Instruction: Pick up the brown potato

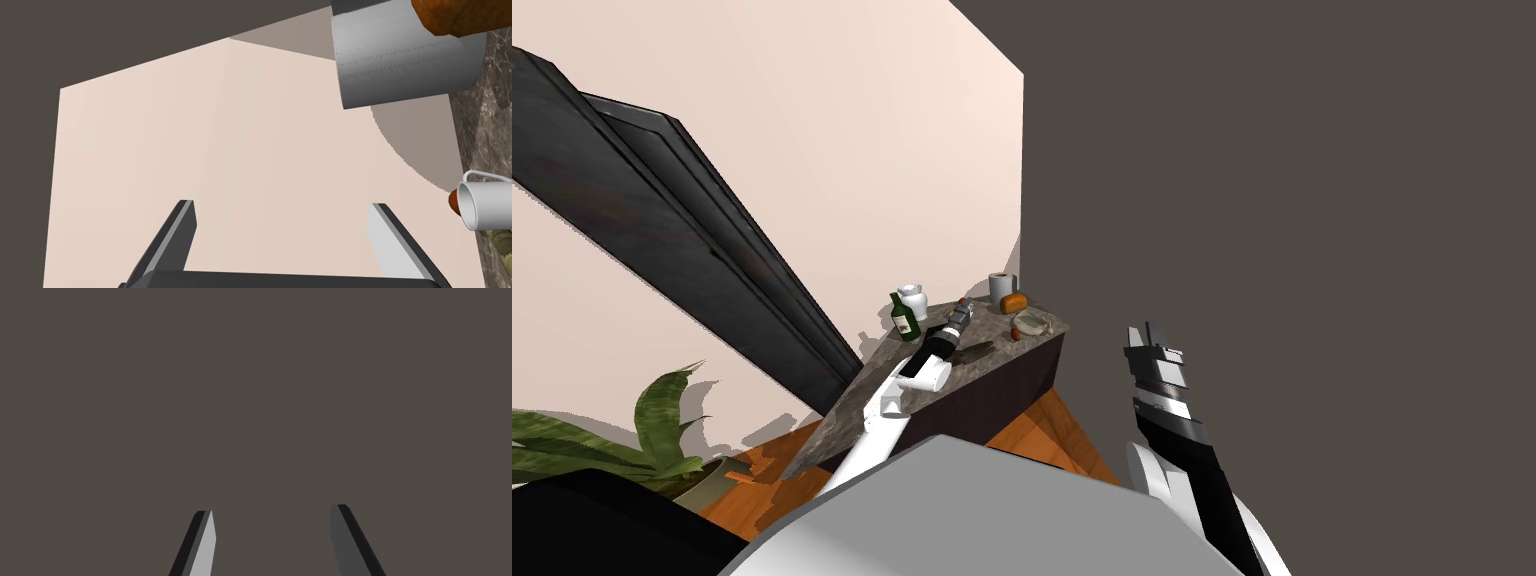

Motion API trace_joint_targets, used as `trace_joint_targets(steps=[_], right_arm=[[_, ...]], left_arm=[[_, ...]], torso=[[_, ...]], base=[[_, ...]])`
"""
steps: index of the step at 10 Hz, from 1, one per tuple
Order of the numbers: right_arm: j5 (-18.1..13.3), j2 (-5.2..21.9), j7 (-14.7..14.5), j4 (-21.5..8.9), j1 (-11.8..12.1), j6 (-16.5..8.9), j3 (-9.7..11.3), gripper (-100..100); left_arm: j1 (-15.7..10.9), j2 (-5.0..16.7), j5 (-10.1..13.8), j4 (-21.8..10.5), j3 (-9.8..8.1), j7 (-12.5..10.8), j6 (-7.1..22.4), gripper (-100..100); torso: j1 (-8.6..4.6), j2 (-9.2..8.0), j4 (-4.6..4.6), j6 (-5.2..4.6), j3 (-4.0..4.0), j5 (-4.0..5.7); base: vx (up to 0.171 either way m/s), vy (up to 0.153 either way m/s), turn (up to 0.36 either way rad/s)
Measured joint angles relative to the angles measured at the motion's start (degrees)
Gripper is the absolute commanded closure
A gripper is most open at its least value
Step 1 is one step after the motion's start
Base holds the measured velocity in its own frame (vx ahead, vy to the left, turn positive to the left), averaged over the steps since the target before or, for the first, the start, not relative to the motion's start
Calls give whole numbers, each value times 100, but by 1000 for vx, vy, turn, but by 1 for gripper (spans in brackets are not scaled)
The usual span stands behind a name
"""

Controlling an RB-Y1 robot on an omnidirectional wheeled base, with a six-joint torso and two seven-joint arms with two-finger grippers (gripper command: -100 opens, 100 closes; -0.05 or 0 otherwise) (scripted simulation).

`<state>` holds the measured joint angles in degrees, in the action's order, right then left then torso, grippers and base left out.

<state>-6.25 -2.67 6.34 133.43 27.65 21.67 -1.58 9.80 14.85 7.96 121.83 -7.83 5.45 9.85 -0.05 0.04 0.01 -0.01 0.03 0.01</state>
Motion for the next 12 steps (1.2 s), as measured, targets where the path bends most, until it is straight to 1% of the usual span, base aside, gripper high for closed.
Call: trace_joint_targets(steps=[1, 2, 3, 4, 5, 7, 8, 9, 10, 12], right_arm=[[0, 0, 0, 0, 0, 0, 0, 0], [0, 0, 0, 0, 0, 0, 0, 0], [0, 0, 0, 0, 0, 0, 0, 0], [0, 0, 0, 0, 0, 0, 0, 0], [0, 0, 0, 0, 0, 0, 0, 0], [0, 0, 0, 0, 0, 0, 0, 0], [0, 0, 0, 0, 0, 0, 0, 0], [0, 0, 0, 0, 0, 0, 0, 0], [0, 0, 0, 0, 0, 0, 0, 0], [0, 0, 0, 0, 0, 0, 0, 0]], left_arm=[[-77, 6, -10, -70, 3, 57, 156, -100], [-224, 67, 3, -166, -18, 129, 313, -100], [-312, 91, 5, -208, -30, 180, 487, -100], [-324, 88, 0, -245, -23, 202, 609, -100], [-459, 125, 2, -330, -36, 266, 750, -100], [-551, 164, 14, -379, -51, 331, 1046, -100], [-701, 211, 25, -474, -70, 390, 1195, -100], [-768, 231, 29, -502, -80, 440, 1361, -100], [-775, 238, 33, -521, -80, 459, 1479, -100], [-988, 283, 37, -638, -104, 573, 1793, -100]], torso=[[-1, 1, 0, 1, 0, 0], [-5, 3, 1, 0, 2, 1], [-4, 3, 1, 1, 2, 1], [0, 0, 1, 1, 0, 0], [-4, 2, 0, 0, 1, 1], [0, 0, 0, 2, 0, 0], [-4, 3, 1, 0, 2, 1], [-4, 3, 1, 1, 2, 1], [0, 0, 1, 2, 0, 0], [-6, 3, 1, 1, 2, 1]], base=[[14, -29, -29], [14, -25, -10], [6, -12, 5], [10, -24, -30], [13, -27, -18], [10, -18, -11], [15, -24, -14], [8, -13, 6], [15, -25, -23], [11, -23, -5]])
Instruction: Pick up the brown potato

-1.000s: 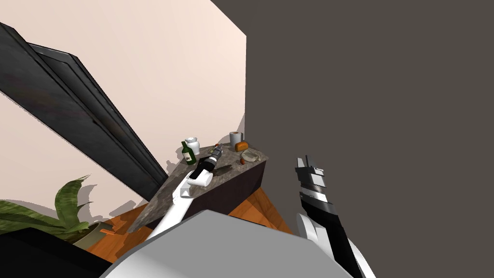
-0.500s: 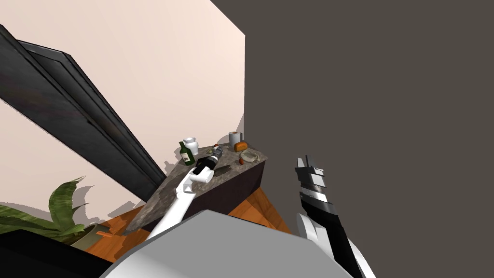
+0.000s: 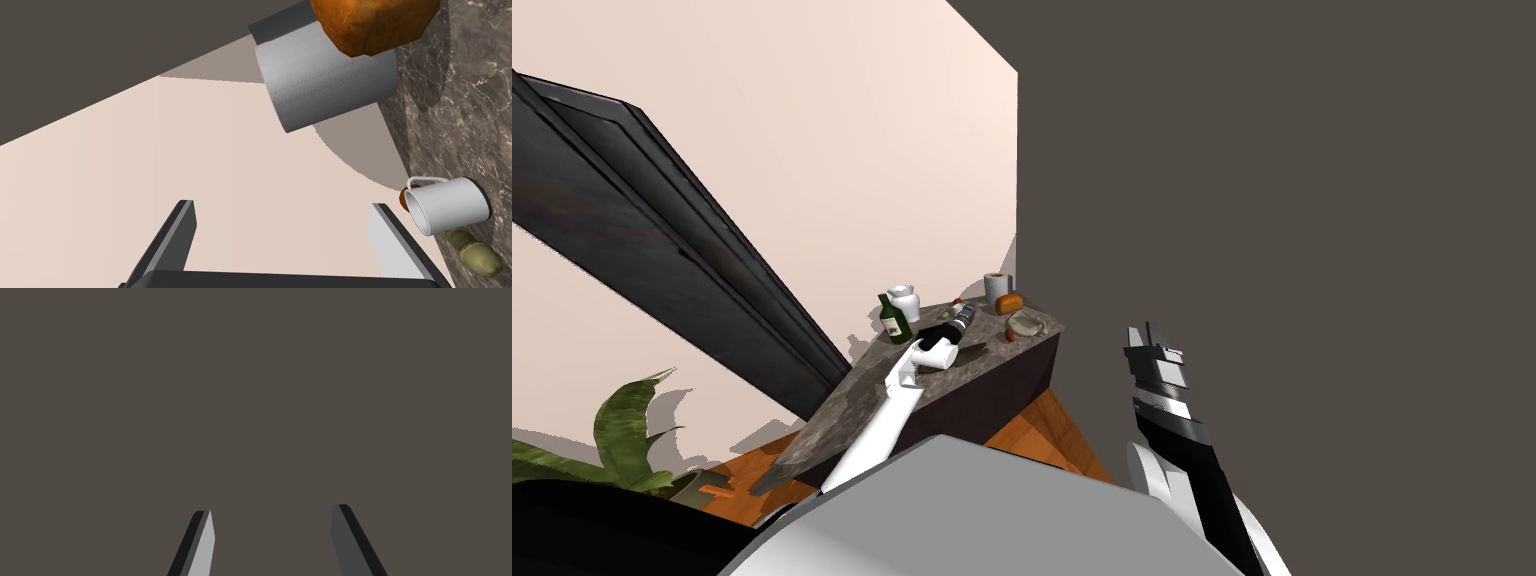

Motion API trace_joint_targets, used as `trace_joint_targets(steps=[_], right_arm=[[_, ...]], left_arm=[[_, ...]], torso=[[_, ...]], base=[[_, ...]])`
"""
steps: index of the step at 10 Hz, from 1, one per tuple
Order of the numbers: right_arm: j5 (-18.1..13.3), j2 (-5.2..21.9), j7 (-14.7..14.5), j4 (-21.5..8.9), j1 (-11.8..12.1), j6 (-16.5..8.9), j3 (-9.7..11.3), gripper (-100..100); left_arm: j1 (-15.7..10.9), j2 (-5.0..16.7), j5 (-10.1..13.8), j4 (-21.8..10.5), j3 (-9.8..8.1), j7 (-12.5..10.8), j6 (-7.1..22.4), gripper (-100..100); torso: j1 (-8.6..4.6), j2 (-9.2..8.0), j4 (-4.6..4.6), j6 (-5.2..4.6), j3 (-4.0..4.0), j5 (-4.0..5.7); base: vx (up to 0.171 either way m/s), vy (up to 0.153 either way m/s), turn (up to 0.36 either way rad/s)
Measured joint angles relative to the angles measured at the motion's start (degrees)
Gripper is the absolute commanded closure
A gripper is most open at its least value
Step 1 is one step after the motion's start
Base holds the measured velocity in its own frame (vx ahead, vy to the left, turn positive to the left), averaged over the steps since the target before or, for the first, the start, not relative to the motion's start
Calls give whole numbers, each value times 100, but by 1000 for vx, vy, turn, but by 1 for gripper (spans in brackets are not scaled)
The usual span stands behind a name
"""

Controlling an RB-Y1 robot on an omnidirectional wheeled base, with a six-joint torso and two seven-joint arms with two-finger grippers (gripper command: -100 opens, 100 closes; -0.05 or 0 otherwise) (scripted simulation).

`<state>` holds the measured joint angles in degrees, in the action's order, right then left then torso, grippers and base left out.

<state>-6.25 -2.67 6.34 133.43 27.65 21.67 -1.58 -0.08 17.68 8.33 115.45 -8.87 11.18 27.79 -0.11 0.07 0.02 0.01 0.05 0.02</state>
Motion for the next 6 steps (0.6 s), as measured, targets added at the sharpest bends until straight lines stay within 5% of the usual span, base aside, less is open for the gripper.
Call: trace_joint_targets(steps=[6], right_arm=[[0, 0, 0, 0, 0, 0, 0, 0]], left_arm=[[-437, 83, 15, -258, -56, 264, 886, -100]], torso=[[0, 1, 0, 0, 0, 0]], base=[[13, -23, -8]])
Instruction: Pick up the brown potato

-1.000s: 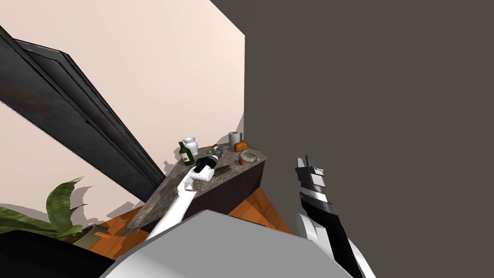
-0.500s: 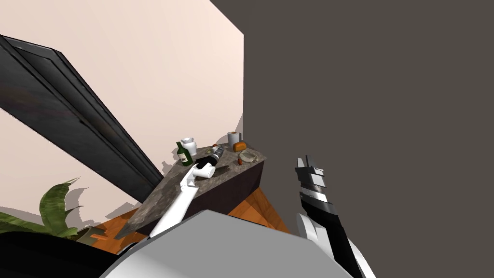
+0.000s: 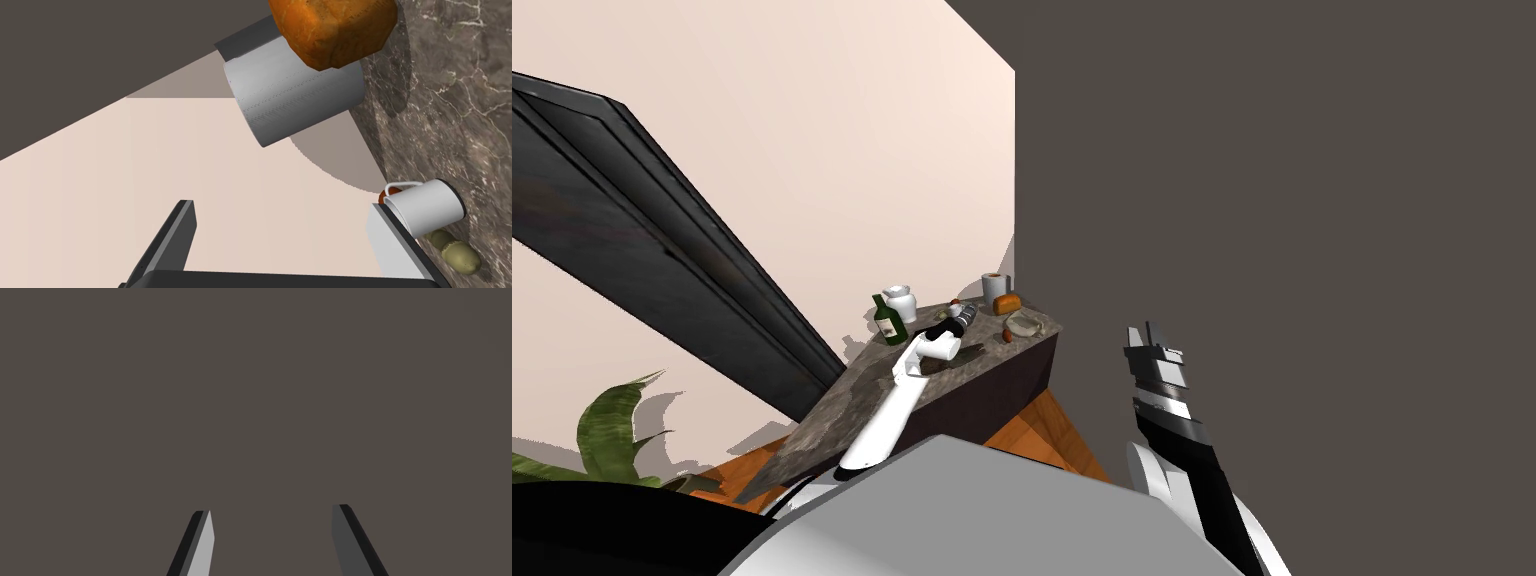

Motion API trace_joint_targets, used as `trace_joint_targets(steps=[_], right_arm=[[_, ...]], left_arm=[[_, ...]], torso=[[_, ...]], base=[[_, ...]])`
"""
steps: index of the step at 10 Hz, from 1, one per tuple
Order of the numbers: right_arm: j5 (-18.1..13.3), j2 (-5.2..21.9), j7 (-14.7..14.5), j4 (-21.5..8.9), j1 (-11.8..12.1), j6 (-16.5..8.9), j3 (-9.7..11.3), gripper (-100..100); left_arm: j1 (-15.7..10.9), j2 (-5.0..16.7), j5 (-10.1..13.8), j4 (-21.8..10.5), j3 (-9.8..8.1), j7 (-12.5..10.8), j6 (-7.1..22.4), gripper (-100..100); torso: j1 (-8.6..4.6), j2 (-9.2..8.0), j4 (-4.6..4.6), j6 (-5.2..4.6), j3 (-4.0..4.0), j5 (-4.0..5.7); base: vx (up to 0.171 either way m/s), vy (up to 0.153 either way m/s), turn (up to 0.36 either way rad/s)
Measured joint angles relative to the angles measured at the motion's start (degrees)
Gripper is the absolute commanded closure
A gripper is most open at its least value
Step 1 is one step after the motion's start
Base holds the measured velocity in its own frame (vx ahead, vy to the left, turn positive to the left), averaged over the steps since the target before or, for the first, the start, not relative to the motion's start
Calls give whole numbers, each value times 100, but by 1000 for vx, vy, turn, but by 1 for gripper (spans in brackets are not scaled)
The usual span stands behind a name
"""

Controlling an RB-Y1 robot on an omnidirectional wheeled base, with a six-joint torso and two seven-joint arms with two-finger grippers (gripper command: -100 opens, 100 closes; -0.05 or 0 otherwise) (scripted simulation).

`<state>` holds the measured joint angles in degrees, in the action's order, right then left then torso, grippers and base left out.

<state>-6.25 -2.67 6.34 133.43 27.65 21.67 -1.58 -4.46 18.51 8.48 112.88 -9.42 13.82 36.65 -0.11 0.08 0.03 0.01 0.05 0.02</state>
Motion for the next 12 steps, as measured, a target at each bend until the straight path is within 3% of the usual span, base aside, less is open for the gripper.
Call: trace_joint_targets(steps=[12], right_arm=[[0, 0, 0, 0, 0, 0, 0, 0]], left_arm=[[-839, 117, 45, -574, -122, 509, 1679, -100]], torso=[[5, -4, -1, 1, -2, -1]], base=[[13, -26, -6]])
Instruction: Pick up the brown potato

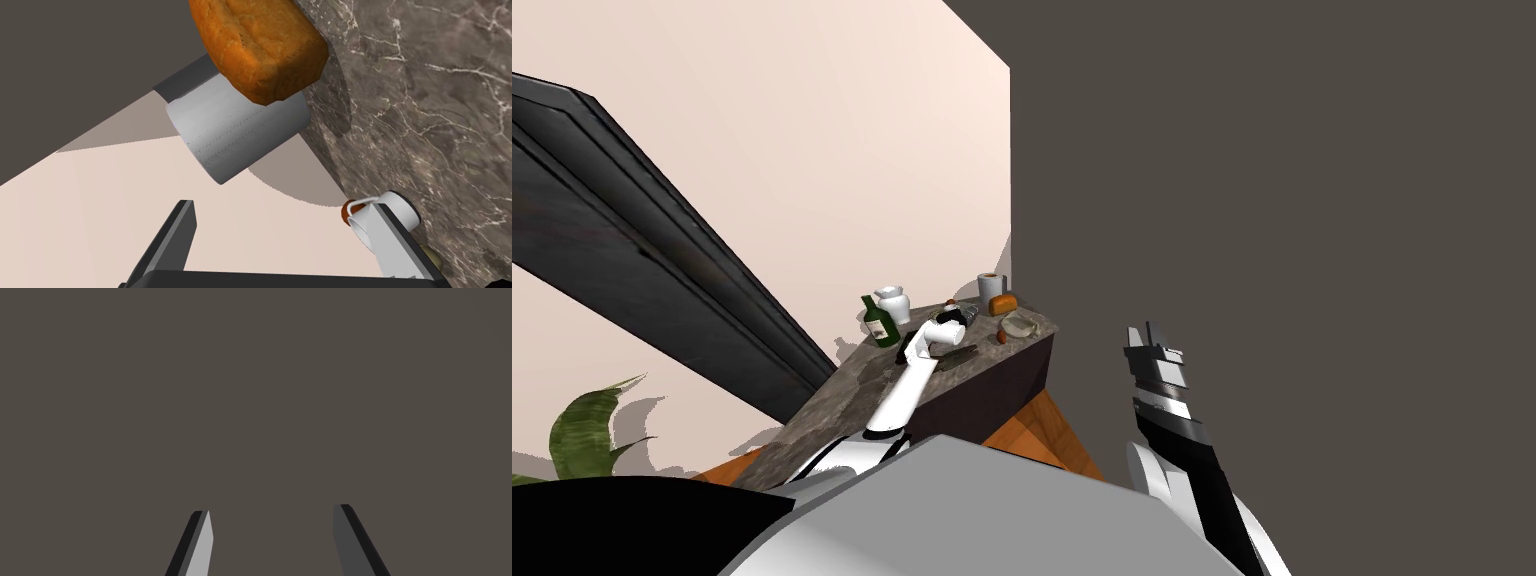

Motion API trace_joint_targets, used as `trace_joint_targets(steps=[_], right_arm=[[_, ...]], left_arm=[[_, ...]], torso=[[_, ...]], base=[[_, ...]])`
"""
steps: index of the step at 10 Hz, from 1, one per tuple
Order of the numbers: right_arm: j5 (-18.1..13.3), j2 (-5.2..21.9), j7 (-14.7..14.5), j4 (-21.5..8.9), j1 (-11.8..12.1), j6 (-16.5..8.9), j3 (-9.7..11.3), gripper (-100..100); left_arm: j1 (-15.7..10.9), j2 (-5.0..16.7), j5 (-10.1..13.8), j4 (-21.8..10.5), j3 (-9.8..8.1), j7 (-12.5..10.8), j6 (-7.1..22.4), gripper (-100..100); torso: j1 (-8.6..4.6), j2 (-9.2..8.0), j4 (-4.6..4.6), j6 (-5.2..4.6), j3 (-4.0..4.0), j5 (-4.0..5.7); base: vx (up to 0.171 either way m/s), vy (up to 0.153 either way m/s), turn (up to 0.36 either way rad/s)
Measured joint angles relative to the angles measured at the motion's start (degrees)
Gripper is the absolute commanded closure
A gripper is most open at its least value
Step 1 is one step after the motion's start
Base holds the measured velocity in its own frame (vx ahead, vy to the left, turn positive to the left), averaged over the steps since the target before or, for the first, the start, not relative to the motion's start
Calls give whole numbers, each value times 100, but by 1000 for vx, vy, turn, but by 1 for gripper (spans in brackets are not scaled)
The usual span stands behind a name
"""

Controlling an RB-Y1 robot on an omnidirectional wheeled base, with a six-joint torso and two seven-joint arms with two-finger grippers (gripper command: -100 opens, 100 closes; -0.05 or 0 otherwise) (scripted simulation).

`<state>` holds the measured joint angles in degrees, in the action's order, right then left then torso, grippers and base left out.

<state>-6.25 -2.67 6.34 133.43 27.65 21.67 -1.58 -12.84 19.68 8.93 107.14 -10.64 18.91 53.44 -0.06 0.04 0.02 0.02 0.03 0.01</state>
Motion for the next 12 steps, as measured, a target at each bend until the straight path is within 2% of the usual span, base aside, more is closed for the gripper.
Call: trace_joint_targets(steps=[7, 12], right_arm=[[0, 0, 0, 0, 0, 0, 0, 0], [0, 0, 0, 0, 0, 0, 0, 0]], left_arm=[[-620, 72, 46, -485, -87, 364, 1165, -100], [-926, 76, 45, -816, -100, 576, 1942, -100]], torso=[[-6, 6, 1, -1, 3, 1], [-3, 4, 1, 0, 2, 1]], base=[[20, -33, -15], [23, -30, -34]])
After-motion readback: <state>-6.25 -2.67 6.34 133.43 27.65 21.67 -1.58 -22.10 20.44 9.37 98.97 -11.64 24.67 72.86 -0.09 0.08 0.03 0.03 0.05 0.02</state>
